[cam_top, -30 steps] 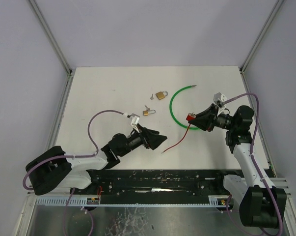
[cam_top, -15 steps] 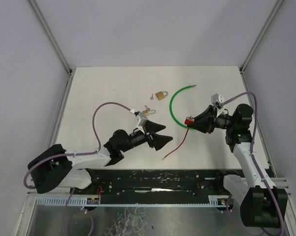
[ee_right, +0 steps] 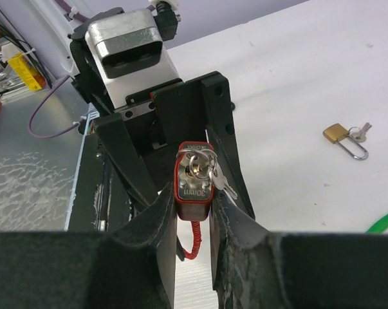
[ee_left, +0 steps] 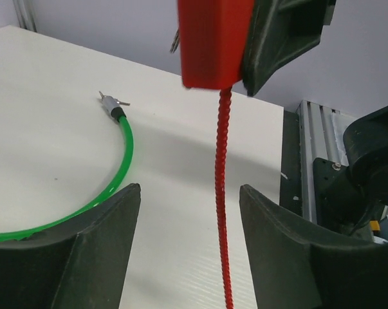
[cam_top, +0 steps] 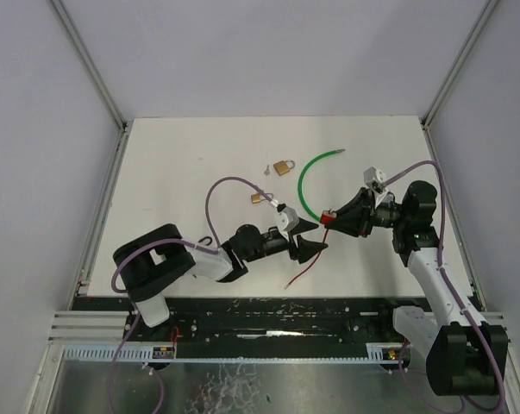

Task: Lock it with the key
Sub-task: Pick up the lock from the center of the board.

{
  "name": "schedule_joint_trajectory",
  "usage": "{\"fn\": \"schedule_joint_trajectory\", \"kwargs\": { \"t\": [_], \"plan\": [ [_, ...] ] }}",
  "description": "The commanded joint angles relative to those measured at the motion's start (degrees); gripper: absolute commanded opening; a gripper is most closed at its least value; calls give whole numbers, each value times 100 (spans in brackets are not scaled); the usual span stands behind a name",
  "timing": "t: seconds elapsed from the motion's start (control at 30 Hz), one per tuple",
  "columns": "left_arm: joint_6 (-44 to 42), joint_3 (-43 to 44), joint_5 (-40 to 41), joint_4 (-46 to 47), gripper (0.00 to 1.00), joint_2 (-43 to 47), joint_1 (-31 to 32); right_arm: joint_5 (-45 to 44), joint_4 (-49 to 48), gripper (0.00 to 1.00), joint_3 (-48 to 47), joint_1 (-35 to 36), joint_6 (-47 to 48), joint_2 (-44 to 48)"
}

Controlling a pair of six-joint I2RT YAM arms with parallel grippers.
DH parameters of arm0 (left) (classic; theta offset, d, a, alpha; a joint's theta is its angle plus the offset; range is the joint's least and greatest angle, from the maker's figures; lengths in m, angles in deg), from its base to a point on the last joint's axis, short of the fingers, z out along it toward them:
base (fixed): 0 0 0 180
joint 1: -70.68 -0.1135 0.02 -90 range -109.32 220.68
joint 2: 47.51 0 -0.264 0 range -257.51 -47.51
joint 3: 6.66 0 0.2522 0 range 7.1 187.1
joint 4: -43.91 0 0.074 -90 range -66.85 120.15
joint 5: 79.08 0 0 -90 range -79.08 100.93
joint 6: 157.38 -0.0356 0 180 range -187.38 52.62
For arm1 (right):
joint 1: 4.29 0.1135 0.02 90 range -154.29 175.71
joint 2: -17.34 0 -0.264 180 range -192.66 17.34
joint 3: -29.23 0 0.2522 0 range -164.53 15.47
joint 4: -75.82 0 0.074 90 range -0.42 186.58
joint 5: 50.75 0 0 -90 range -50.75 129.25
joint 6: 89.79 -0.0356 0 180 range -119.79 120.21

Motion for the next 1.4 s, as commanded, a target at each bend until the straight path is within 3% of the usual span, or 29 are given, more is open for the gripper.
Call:
{"fn": "schedule_joint_trajectory", "kwargs": {
  "t": [0.0,0.2,0.27,0.4,0.43,0.6,0.8,1.17,1.37],
  "plan": [
    [-501,288,-194,718,60,-149,73,218,84,1,-194,141,292,-80],
    [-634,354,-399,705,49,-319,79,200,292,1,-159,348,593,-263],
    [-649,341,-440,745,41,-358,79,211,410,1,-154,421,742,-311],
    [-697,304,-517,739,5,-300,78,206,547,4,-129,476,917,-364],
    [-722,257,-486,741,1,-282,83,217,547,7,-126,476,925,-345],
    [-706,129,-499,852,1,-271,80,205,516,31,-70,476,969,-141],
    [-685,205,-573,699,1,-323,75,266,442,44,-49,495,961,-158],
    [-643,349,-556,472,1,-383,80,86,402,55,-40,622,870,-189],
    [-624,304,-457,465,1,-354,74,-159,76,65,-105,593,312,-71]
  ]
}}
